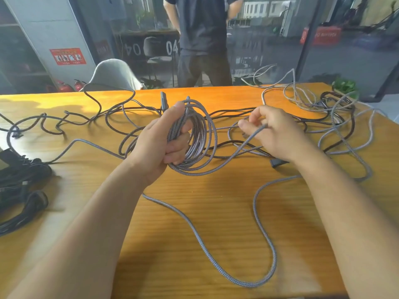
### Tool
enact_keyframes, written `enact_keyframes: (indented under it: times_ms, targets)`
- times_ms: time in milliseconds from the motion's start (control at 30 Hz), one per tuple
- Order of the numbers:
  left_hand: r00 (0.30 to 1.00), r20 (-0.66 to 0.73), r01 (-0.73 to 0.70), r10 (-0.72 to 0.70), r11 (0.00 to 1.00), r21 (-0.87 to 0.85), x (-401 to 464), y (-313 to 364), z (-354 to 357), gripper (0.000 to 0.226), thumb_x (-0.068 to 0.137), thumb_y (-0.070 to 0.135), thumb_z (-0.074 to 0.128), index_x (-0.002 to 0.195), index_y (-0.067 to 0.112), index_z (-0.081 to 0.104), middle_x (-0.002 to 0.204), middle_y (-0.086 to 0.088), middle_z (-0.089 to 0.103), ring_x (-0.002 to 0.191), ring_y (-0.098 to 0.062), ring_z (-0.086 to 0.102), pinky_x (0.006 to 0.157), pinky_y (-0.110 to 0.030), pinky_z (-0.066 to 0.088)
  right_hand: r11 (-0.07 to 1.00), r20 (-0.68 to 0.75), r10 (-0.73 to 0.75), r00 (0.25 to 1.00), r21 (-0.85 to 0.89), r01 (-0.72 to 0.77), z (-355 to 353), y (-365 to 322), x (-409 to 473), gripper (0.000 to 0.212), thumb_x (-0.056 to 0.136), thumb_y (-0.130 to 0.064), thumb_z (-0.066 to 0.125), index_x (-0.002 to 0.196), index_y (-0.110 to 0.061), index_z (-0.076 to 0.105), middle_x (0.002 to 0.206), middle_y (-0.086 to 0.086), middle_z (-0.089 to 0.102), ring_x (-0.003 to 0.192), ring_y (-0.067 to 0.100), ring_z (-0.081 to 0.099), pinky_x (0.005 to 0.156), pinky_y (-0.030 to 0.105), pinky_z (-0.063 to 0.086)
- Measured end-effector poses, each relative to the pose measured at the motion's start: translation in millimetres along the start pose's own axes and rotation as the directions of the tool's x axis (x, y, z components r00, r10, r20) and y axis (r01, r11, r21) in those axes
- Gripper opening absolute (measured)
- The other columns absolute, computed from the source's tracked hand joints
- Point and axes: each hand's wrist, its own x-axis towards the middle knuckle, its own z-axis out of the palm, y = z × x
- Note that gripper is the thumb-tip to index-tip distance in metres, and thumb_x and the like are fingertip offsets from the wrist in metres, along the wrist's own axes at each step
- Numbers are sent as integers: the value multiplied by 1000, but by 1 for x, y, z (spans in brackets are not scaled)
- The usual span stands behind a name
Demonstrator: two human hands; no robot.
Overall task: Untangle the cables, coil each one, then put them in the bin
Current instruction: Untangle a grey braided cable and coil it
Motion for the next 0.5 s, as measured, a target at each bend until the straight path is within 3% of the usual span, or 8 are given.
enact_keyframes:
  times_ms: [100,200,267,367,433,500]
  targets:
    - [1000,-24,4,-4,1000,20,0,-1,0,47,107,51,39,75,20,50,52,3,25,42,-15,20,50,-34,18,975,100,6,995,219,-28,-4,0,-1,8,98,-27,73,102,-24,67,88,0,73,79,16,68,68,33,51]
    - [1000,-31,1,1,999,45,1,-1,1,47,109,50,39,75,19,51,53,2,26,44,-16,19,53,-38,14,924,156,27,987,372,-84,-5,-2,-1,29,106,-7,52,121,-24,71,105,-1,78,97,14,75,74,28,59]
    - [999,-38,-4,6,997,74,0,0,3,46,109,48,40,75,18,50,54,1,26,45,-17,19,54,-39,14,823,145,80,986,549,-148,-6,-6,-1,34,109,-13,41,125,-17,71,109,3,79,103,19,75,85,33,61]
    - [999,-40,-21,26,992,121,0,-1,4,46,109,48,42,76,18,50,56,-2,24,47,-18,19,48,-31,17,701,138,127,982,688,-187,-4,-10,-2,32,109,-35,51,122,-16,73,108,4,80,102,20,77,92,40,59]
    - [999,-19,-35,38,989,142,0,-2,5,45,108,50,42,78,17,50,57,-4,24,48,-19,19,46,-28,21,710,62,139,988,690,-143,3,-10,-1,21,105,-23,61,122,-15,71,106,3,80,97,19,78,91,40,62]
    - [999,13,-44,43,986,161,-1,-4,6,45,107,52,43,81,16,49,58,-4,25,50,-20,18,47,-30,20,706,24,146,989,697,-121,9,-10,0,23,105,-8,59,127,-13,66,104,2,80,91,18,78,85,34,64]
